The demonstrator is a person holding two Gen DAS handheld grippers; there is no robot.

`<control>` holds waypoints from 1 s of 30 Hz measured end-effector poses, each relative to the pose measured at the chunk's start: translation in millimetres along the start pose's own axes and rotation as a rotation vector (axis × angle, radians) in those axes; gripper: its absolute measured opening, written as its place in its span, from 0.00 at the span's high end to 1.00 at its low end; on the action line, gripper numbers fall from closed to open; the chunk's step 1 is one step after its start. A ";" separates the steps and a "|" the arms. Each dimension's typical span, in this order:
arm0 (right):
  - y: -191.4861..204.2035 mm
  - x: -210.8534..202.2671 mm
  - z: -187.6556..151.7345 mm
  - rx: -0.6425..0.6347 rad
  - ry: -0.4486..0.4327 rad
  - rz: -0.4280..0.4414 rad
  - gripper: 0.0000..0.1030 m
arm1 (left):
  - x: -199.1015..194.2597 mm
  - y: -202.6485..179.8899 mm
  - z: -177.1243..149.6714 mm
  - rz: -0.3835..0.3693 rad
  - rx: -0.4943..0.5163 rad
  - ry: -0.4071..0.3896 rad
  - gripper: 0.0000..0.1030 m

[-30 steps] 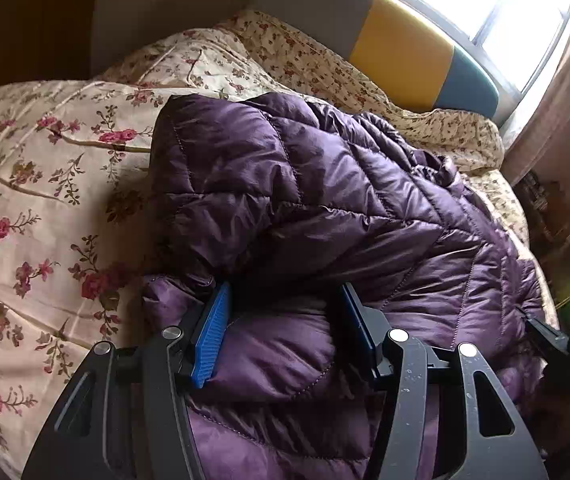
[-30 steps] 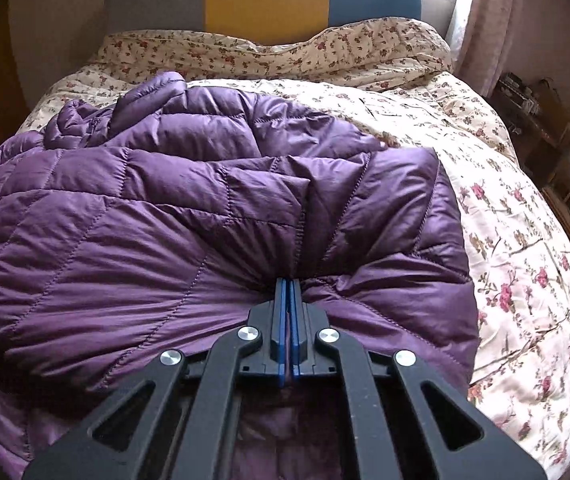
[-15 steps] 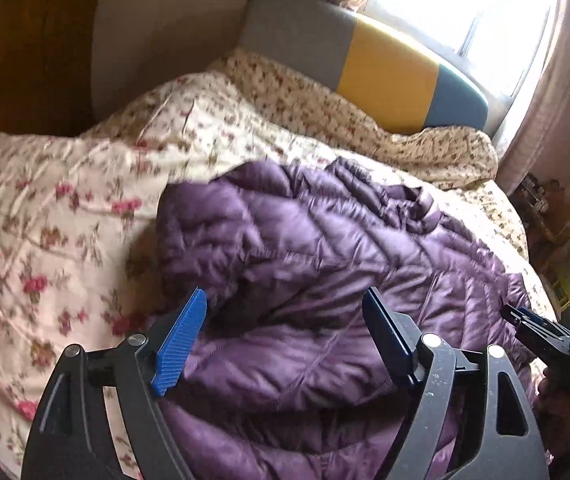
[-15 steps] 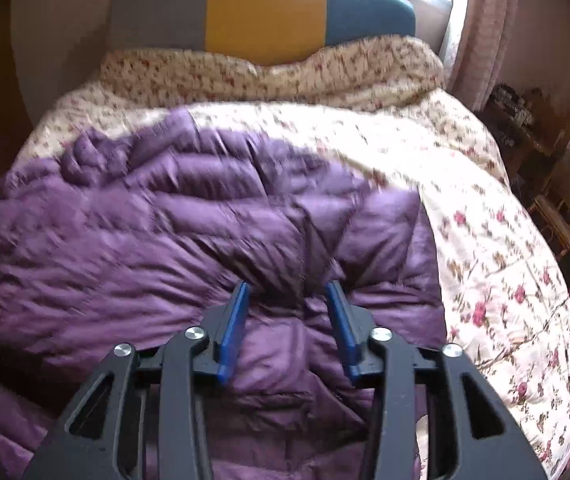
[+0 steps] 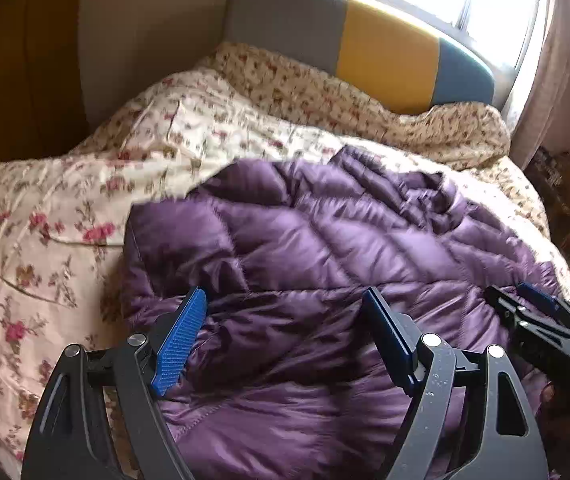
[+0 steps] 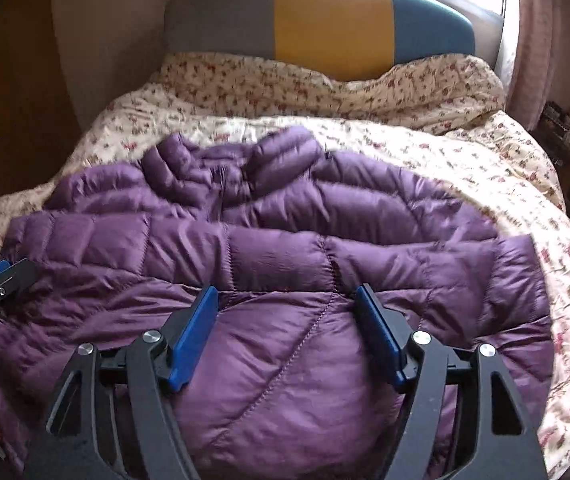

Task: Fold large clothes

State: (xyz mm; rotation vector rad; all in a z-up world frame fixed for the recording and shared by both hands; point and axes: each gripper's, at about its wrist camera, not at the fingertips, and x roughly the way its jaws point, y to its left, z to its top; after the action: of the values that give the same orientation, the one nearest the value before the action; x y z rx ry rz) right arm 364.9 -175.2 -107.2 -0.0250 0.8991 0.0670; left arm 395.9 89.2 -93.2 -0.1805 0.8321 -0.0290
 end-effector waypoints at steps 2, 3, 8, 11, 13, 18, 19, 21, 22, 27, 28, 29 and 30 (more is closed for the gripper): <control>-0.9 7.6 -3.9 -0.010 0.002 0.001 0.26 | 8.1 2.6 -8.1 0.001 0.005 0.014 0.23; -2.2 10.1 -5.0 -0.013 0.004 0.002 0.25 | 11.8 3.1 -11.4 -0.001 0.010 0.017 0.23; -2.4 26.7 -15.1 -0.024 -0.001 0.014 0.24 | 18.6 5.1 -21.4 -0.005 0.011 0.008 0.23; -4.1 29.4 -16.8 -0.014 -0.003 0.026 0.24 | 23.0 3.6 -23.0 0.012 0.017 0.013 0.22; -5.1 29.8 -16.6 -0.010 -0.007 0.030 0.24 | 23.8 -0.5 -23.3 0.034 0.033 0.015 0.22; -5.4 28.3 -17.2 -0.007 -0.015 0.033 0.24 | 22.6 -1.1 -23.3 0.041 0.038 0.011 0.22; -4.7 28.3 -17.2 -0.006 -0.016 0.033 0.24 | 22.9 -1.3 -23.2 0.044 0.039 0.011 0.22; -5.2 28.5 -17.4 -0.006 -0.016 0.034 0.23 | 23.1 -1.7 -23.1 0.047 0.041 0.010 0.22; -5.3 28.5 -17.9 -0.006 -0.016 0.035 0.23 | 23.5 -1.9 -22.8 0.046 0.040 0.010 0.22; -4.8 28.9 -17.3 -0.005 -0.016 0.037 0.23 | 23.8 -1.5 -22.7 0.040 0.036 0.006 0.20; -4.2 29.0 -16.9 -0.005 -0.016 0.037 0.23 | 23.8 -1.5 -22.8 0.040 0.036 0.007 0.20; -4.0 29.1 -16.6 -0.005 -0.016 0.037 0.23 | 23.8 -1.5 -22.9 0.041 0.037 0.007 0.20; -3.7 29.2 -16.3 -0.005 -0.015 0.036 0.23 | 23.7 -1.5 -22.9 0.042 0.037 0.007 0.20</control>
State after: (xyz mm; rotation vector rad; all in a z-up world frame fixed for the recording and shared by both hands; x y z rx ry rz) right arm 370.5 -178.3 -140.2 -0.0128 0.8842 0.1031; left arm 395.0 82.0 -125.4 -0.1281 0.8419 -0.0061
